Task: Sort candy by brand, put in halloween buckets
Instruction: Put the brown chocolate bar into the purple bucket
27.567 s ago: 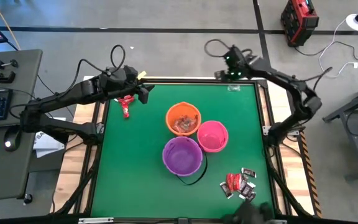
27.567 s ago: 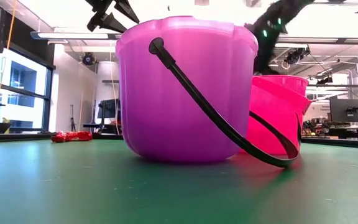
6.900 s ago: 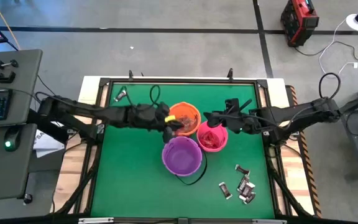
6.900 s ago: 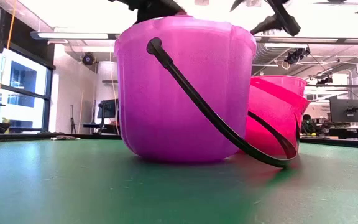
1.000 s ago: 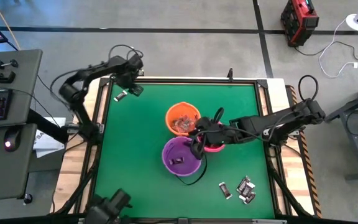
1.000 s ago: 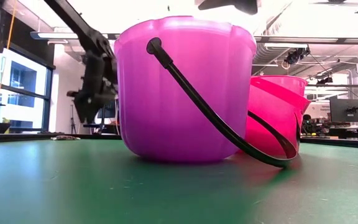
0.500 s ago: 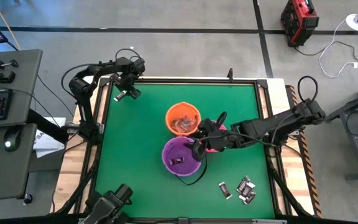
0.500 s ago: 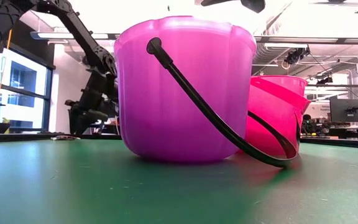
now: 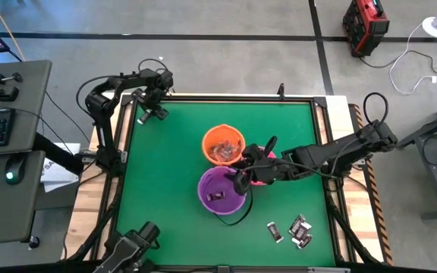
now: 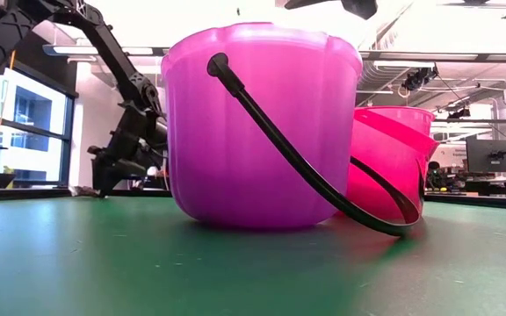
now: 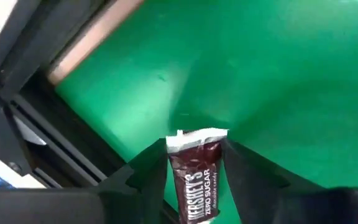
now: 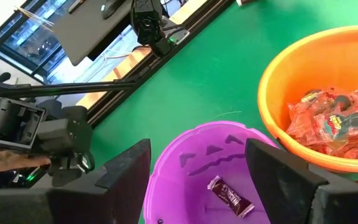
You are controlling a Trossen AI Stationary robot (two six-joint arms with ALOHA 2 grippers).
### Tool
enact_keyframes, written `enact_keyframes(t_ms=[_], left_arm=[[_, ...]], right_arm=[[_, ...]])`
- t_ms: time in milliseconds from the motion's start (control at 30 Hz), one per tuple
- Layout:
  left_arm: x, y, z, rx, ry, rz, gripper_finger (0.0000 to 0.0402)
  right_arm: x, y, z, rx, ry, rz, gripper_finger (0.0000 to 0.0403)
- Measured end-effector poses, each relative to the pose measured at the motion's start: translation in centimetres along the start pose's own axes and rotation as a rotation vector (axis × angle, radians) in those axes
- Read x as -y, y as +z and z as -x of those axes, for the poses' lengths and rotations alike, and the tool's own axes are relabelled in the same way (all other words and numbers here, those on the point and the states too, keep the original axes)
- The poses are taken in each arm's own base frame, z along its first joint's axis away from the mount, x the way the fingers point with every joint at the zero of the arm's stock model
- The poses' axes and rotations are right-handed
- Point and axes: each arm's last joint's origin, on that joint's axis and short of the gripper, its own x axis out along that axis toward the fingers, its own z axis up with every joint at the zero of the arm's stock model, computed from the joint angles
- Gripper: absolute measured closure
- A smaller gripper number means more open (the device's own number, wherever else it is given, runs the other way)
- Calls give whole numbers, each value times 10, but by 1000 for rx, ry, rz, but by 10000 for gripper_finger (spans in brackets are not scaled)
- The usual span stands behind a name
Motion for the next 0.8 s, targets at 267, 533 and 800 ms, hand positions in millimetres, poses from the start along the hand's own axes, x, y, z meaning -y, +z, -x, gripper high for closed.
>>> enact_keyframes(t_ms=[267, 533, 800], left_arm=[[8, -4, 5, -13, -144, -11, 390], [9, -28, 58, 179, -231, 28, 400], [50, -99, 148, 583, -473, 20, 401]], right_arm=[[2, -1, 0, -16, -16, 13, 148], [5, -4, 6, -54, -37, 90, 148], [15, -8, 51, -64, -150, 168, 148]])
